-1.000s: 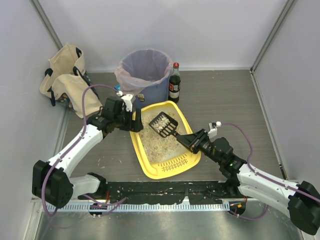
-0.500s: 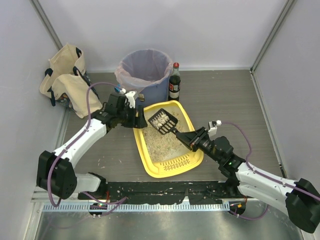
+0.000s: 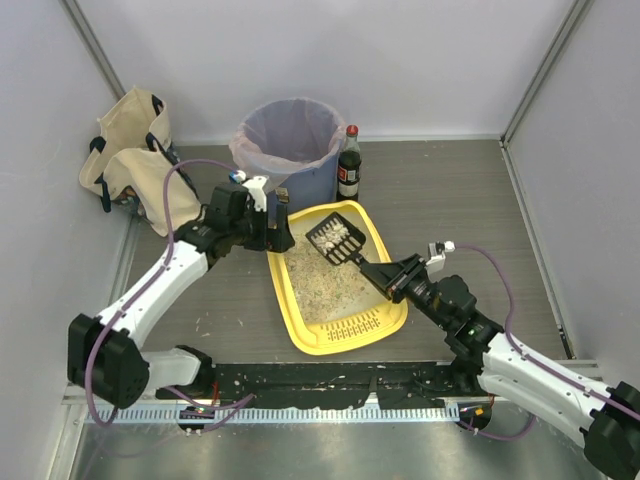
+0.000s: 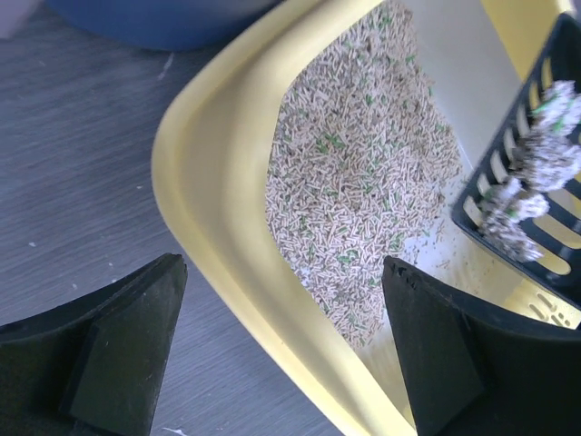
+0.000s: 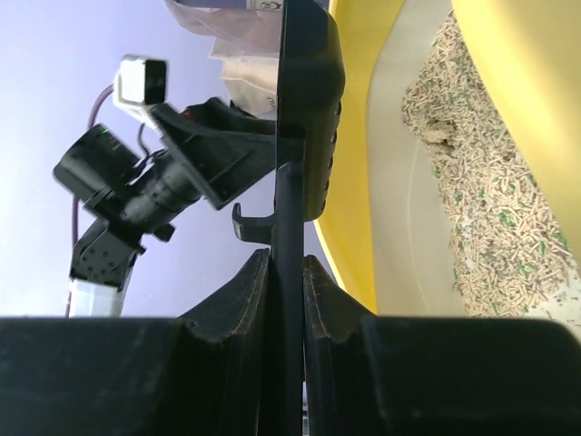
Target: Clean the litter box
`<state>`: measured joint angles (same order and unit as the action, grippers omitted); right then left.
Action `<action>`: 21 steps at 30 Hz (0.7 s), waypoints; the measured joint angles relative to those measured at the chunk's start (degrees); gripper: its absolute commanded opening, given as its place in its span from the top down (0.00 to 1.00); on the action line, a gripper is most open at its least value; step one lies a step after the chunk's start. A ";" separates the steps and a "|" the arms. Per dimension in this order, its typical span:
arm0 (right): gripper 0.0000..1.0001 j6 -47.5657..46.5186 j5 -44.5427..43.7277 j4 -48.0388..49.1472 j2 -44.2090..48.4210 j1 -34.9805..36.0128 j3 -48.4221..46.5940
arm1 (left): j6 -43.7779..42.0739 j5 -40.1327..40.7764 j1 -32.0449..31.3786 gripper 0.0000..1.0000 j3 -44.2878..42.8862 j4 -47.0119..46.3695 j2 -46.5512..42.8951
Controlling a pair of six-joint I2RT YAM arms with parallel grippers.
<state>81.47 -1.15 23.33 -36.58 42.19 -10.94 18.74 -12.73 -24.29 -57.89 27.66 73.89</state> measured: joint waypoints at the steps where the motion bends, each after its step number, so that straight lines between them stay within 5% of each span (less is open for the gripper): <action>1: 0.99 -0.46 -0.26 -1.20 0.50 -0.17 -0.22 | -0.17 0.72 0.00 0.03 0.11 -0.07 -1.31; 21: 0.99 -6.56 10.27 -12.90 -0.33 -13.90 -15.72 | -2.80 8.74 4.55 0.00 1.38 -2.34 -15.69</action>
<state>74.91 9.13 10.44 -36.91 28.29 -26.65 15.94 -3.99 -19.75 -56.51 25.32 58.19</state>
